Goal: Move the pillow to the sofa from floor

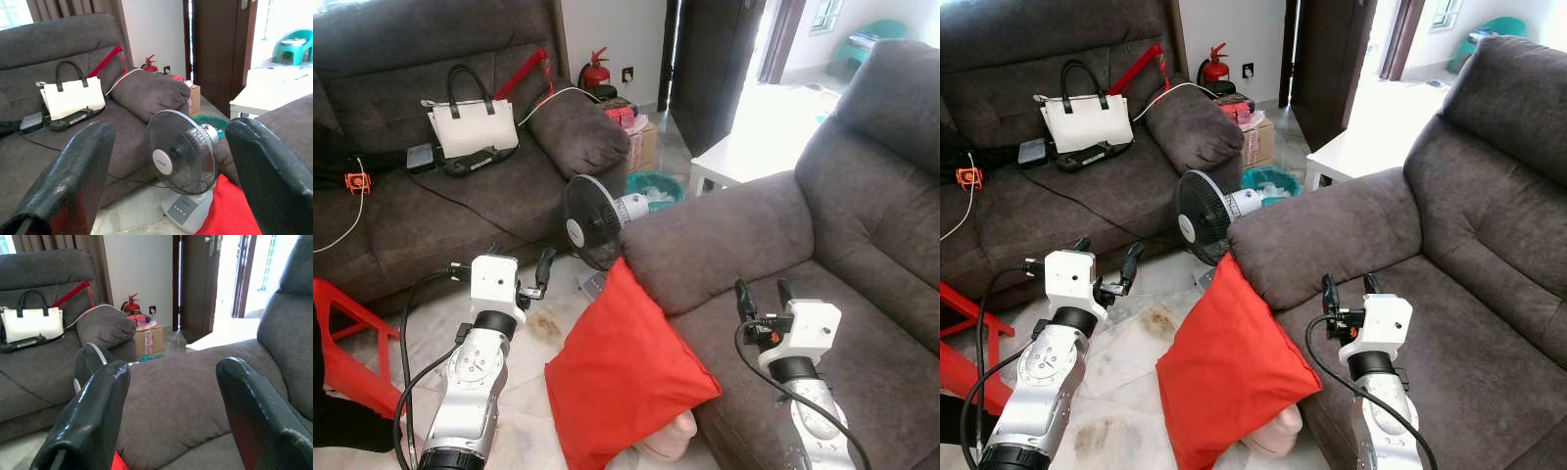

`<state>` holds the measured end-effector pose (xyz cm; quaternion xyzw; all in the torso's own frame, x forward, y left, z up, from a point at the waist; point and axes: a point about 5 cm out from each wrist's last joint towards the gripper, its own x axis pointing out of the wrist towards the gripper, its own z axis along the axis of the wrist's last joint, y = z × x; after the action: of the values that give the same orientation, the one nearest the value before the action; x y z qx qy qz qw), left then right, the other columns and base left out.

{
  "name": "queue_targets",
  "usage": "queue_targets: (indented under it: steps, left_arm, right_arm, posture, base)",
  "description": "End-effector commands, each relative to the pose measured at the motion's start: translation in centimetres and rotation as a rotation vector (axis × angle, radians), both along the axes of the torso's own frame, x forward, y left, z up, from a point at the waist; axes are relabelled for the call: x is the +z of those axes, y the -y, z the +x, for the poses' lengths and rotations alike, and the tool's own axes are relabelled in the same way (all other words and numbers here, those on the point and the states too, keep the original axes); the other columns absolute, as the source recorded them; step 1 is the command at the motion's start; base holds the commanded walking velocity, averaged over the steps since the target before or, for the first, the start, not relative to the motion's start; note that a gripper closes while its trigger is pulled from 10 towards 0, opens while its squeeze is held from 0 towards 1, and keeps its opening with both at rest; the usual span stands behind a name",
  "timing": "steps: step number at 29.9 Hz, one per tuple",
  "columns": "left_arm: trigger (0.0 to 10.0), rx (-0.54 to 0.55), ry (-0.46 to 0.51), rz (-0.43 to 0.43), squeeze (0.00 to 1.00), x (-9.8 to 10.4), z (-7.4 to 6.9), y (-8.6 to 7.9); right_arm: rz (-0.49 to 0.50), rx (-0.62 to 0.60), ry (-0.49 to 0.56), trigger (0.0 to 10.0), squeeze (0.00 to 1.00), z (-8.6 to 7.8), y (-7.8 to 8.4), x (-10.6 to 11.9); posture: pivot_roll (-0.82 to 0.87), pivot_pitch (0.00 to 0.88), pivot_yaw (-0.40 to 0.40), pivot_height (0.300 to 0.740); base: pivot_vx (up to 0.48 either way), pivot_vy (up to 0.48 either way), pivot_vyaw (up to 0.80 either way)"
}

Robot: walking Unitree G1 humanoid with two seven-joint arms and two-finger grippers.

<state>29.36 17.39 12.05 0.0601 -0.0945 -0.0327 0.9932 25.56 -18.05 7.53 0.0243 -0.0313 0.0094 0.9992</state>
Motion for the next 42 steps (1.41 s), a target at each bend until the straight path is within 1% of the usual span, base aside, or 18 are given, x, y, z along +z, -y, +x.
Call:
queue_targets:
  steps: [1, 2, 12, 14, 19, 22, 42]
  left_arm:
    - [10.0, -0.011, 0.014, 0.022, 0.00, 0.44, 0.05, 0.23]
    - [10.0, -0.011, 0.014, 0.022, 0.00, 0.44, 0.05, 0.23]
    - [10.0, -0.012, 0.007, 0.017, 0.00, 0.29, 0.02, 0.45]
    - [10.0, -0.012, 0.007, 0.017, 0.00, 0.28, 0.01, 0.46]
    - [10.0, -0.009, 0.006, 0.015, 0.00, 0.24, 0.02, 0.50]
    - [10.0, -0.009, 0.006, 0.014, 0.00, 0.23, 0.00, 0.52]
    - [10.0, -0.011, -0.001, 0.012, 0.00, 0.03, 0.00, 0.66]
  right_arm:
    - [-0.010, 0.010, 0.003, 10.0, 0.00, 0.12, -0.14, 0.32]
    - [-0.010, 0.010, 0.003, 10.0, 0.00, 0.12, -0.14, 0.32]
    - [-0.008, 0.020, -0.002, 10.0, 0.00, 0.19, -0.25, 0.48]
    - [-0.009, 0.022, -0.003, 10.0, 0.00, 0.20, -0.26, 0.48]
    - [-0.010, 0.030, -0.003, 10.0, 0.00, 0.35, -0.42, 0.53]
    - [-0.019, 0.042, 0.012, 10.0, 0.00, 0.38, -0.56, 0.67]
    - [-0.019, 0.055, 0.006, 10.0, 0.00, 0.57, -0.80, 0.72]
  posture:
    - [0.11, 0.000, -0.006, 0.730]
    - [0.11, 0.000, -0.006, 0.730]
    - [0.10, 0.000, -0.014, 0.670]
    - [0.10, 0.000, -0.015, 0.665]
    - [0.10, 0.000, -0.018, 0.632]
    - [0.11, 0.000, -0.020, 0.632]
    - [0.10, 0.000, -0.026, 0.632]
  base:
    - [0.000, 0.000, 0.00]
    - [0.000, 0.000, 0.00]
    - [0.000, 0.000, 0.00]
    - [0.000, 0.000, 0.00]
    - [0.000, 0.000, 0.00]
    - [0.000, 0.000, 0.00]
    - [0.000, 0.000, 0.00]
